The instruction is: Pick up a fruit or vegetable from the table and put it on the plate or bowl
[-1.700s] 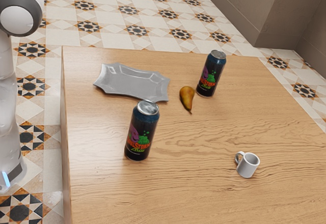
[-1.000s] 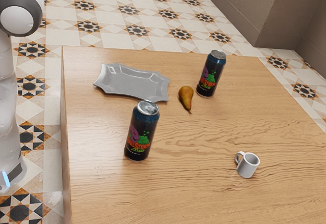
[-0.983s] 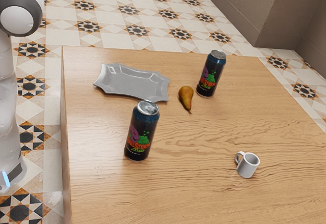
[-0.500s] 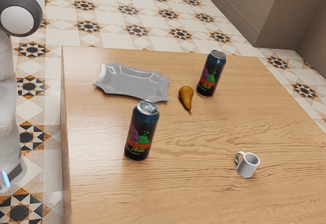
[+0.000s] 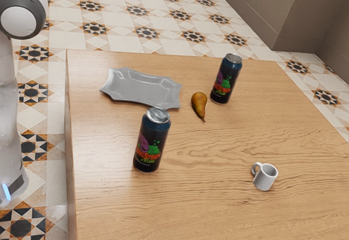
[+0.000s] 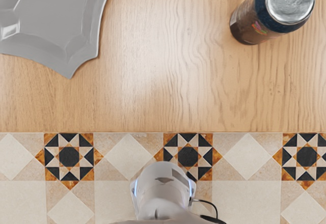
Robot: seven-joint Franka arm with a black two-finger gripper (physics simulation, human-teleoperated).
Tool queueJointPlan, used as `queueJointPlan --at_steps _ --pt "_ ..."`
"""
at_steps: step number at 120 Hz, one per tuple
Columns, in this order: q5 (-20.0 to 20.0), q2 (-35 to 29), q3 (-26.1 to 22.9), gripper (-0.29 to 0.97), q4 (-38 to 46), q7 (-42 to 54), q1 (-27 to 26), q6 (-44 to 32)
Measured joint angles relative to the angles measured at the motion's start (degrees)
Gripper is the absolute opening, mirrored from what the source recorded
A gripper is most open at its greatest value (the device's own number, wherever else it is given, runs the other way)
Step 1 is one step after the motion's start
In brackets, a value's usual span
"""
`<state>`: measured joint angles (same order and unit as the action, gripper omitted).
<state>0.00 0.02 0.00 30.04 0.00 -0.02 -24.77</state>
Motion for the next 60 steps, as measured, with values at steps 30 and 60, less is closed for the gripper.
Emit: queueJointPlan --at_steps 30,60 --pt "0.0 0.0 0.0 0.68 10.2 0.0 0.0 -9.6" --pt "0.0 0.0 0.0 0.68 20.7 0.0 0.0 -19.8"
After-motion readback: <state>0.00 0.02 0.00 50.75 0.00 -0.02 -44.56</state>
